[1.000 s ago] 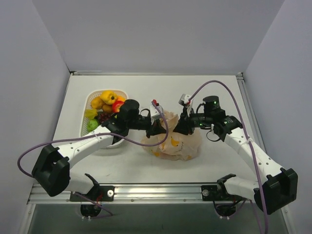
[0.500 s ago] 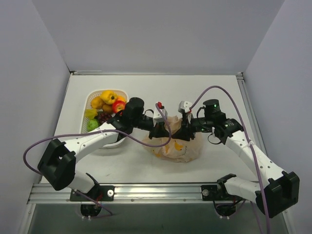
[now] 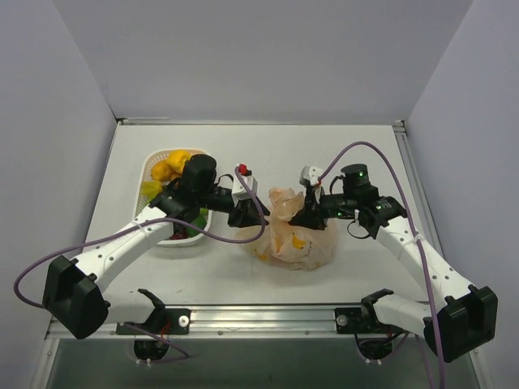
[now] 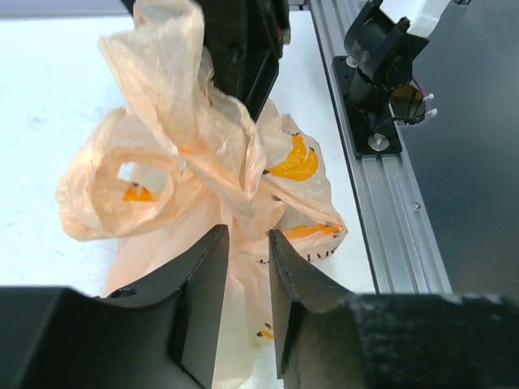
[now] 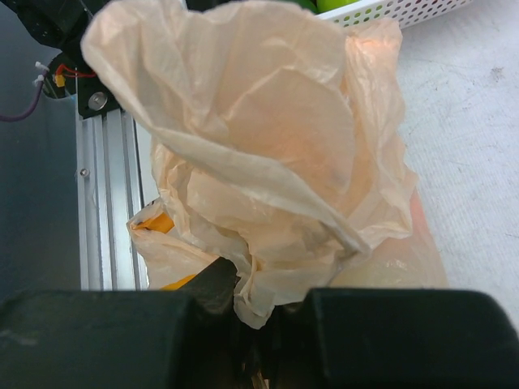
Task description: Place the fake fruits into the plastic bag and tie a complex knot
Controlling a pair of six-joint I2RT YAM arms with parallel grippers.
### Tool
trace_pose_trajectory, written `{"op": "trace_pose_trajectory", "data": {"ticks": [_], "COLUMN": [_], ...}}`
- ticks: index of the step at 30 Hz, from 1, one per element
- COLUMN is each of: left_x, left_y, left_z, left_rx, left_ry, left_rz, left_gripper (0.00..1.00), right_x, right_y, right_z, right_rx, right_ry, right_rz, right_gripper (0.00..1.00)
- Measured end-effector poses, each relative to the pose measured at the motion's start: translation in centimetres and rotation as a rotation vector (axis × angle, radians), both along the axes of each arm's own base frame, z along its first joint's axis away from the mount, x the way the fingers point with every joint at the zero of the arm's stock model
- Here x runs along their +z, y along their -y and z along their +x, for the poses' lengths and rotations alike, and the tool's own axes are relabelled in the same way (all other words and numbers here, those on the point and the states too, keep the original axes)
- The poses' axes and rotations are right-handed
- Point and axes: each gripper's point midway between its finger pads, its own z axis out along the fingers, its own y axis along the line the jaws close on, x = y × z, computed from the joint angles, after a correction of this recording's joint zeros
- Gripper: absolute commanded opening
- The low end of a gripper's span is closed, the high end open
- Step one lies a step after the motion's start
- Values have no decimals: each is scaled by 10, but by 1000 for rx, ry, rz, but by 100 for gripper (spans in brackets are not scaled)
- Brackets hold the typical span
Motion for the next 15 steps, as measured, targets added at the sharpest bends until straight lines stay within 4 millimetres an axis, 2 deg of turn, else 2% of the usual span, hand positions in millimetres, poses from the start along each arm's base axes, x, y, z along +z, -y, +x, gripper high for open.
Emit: {"op": "trace_pose_trajectory", "data": {"ticks": [1,3,8,9,11,12,15], "left_x": [6,11,5,3,-1,-3,-2], "left_y": [-1,2,21,26,36,41,56], "left_z": [-1,-2,-3,-4,-7,-9,-12], "left_rx": [2,1,-26,-36,-58,-67,-91], "left_ry": [7,10,-49,-66,-97,-110,-139], "left_rz": [-12,-30,-47,-49,-54,-56,-64], "left_gripper": [29,24,6,3,0,0,0], "right_x": [0,0,0,0,-1,-1,-3], "right_y": [0,0,0,0,0,0,-2], "right_z": [0,0,-1,-1,-3,-4,-12], "right_rx": [0,1,3,3,8,13,48], "right_ry": [0,-1,-3,-3,-9,-10,-12], "right_rz": [0,1,0,1,0,-2,-12], "right_gripper": [0,0,1,10,18,26,35]}}
